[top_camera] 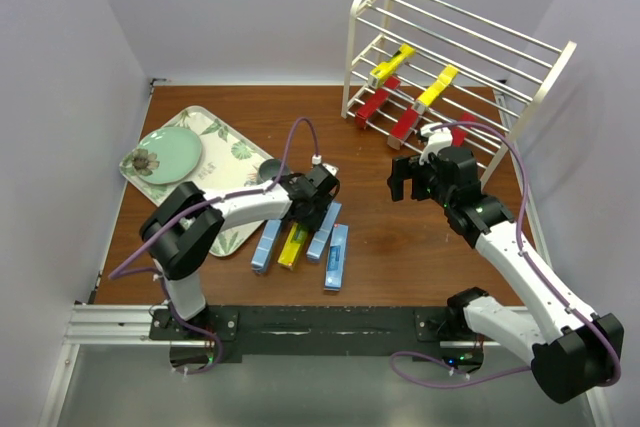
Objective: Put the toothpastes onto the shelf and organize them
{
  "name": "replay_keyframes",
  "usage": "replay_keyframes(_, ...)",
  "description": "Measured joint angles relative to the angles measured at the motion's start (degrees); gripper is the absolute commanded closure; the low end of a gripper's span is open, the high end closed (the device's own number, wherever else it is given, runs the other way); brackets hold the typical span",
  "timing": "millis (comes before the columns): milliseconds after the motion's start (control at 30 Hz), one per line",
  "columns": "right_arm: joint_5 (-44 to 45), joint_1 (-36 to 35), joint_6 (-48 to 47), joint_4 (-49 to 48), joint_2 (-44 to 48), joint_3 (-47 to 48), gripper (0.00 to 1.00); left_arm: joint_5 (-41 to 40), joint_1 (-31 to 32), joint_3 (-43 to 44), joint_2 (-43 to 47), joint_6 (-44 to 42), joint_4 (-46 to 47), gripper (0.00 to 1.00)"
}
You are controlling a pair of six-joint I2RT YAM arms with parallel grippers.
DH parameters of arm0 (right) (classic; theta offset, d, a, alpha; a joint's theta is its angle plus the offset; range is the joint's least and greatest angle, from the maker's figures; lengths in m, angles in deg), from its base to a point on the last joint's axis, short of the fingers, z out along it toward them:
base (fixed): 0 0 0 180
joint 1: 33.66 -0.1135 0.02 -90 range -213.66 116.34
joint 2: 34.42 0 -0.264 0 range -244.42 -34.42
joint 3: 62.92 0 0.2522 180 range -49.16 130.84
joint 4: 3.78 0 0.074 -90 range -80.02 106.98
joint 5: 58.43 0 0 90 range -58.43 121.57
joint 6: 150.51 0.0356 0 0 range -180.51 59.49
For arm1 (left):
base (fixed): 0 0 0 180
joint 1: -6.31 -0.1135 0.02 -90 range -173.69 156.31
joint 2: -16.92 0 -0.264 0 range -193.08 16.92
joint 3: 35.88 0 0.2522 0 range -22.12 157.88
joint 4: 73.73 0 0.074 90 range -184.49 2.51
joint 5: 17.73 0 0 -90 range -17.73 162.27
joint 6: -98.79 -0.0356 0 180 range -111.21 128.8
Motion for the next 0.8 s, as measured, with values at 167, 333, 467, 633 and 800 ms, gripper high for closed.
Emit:
replay_keyframes(167, -0.28, 0.0, 0.52, 0.0, 0.0, 0.0, 0.02, 0.81, 0.0, 0.5, -0.44, 0.57, 0.33, 0.61)
replay_keyframes(333, -1.14, 0.0, 1.07, -0.17, 0.02, 0.0, 0.02, 0.83, 0.0, 0.5, 0.37, 0.79, -0.09, 0.64)
replay_keyframes(467, -2.43, 0.0, 1.66, -0.59, 0.04, 0.0, 0.01, 0.79, -0.09, 1.18, 3.37, 1.05, -1.79, 0.64)
replay_keyframes(633, -6.16, 0.0, 3.41, -2.4, 0.02, -0.07, 0.02, 2.4, -2.34, 5.18, 9.33, 2.95, -2.67, 0.64)
replay_keyframes(800, -9.33, -0.79, 6.54, -6.16, 0.02, -0.81, 0.02, 7.45, -8.7, 7.23, 16.72, 8.15, 1.57, 0.62)
